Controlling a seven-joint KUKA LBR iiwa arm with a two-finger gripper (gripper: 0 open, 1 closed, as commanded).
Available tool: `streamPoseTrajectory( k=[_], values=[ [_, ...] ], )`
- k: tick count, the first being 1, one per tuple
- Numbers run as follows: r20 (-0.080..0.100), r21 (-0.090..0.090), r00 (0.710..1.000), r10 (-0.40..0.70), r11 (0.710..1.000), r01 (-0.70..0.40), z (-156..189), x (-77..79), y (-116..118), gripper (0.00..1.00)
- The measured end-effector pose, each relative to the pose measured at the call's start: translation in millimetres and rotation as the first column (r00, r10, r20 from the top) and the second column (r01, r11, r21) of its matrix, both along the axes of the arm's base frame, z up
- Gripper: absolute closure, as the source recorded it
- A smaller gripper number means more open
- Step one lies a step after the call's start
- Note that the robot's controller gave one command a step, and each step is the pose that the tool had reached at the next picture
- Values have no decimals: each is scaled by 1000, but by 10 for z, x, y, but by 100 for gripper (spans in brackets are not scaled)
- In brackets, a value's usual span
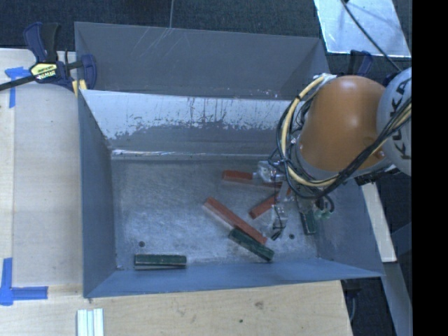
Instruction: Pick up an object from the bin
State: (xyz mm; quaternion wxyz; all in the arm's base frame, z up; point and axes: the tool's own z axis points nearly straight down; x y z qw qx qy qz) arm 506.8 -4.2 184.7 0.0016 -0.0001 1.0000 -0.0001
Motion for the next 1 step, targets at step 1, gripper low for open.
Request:
streamPoseTrajectory(
  k=[1],
  values=[
    [-7, 0, 982, -187, 982, 187, -1170, 248, -115, 0]
  ],
)
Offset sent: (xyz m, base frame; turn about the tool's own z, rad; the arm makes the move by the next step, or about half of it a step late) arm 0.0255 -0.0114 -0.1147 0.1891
